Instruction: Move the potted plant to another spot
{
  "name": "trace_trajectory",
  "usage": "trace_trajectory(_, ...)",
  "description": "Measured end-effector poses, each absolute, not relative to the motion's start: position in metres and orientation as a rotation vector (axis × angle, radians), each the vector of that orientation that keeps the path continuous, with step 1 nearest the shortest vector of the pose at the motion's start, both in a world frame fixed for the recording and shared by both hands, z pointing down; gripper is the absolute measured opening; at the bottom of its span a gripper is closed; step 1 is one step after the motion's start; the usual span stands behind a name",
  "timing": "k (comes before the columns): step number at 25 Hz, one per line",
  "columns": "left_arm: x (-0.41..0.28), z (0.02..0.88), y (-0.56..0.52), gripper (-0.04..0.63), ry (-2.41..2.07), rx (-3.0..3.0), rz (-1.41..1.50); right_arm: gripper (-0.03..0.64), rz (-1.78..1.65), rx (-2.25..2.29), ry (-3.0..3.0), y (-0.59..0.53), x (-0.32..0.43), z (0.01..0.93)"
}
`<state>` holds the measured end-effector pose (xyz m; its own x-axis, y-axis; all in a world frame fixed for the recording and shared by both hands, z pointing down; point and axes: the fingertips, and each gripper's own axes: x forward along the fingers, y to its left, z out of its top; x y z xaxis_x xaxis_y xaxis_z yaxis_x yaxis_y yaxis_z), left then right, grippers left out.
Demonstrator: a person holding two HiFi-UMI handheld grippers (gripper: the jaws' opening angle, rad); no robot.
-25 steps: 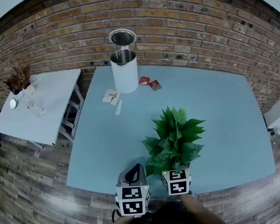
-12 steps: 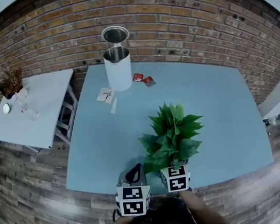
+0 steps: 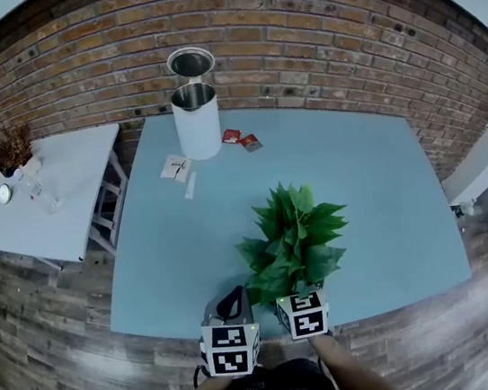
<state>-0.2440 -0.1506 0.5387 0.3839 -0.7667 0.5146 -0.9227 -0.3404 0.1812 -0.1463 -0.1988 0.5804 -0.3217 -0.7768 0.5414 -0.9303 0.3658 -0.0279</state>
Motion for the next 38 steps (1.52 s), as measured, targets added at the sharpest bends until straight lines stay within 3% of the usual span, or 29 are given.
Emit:
trace_trajectory(11,-0.240,0.535,-0.136,-0.003,-1.503,2.184,0.477,0.485,0.470,1.447,-2.251,-0.177,-0.147,0.574)
trace_trajectory(18,-0.239,0.536,-0.127,-0.003,-1.542,2.159,0.472,0.425,0.481,1.450,-2.264,-0.165,-0.140,0.566)
trace_trajectory(27,-0.220,0.526,-0.113,-0.002,-1.564,2.176,0.438,0.249,0.479,1.424,-2.338,-0.135,-0.137,0.540)
trace_trajectory(34,-0.202,0.522,-0.099,-0.002,-1.546,2.206,0.449,0.181,0.477,1.399,-2.376,-0.117,-0.132,0.525)
trace_trajectory(38,-0.194,0.520,-0.093,-0.002,-1.533,2.218,0.435,0.103,0.479,1.395,-2.403,-0.106,-0.129,0.515)
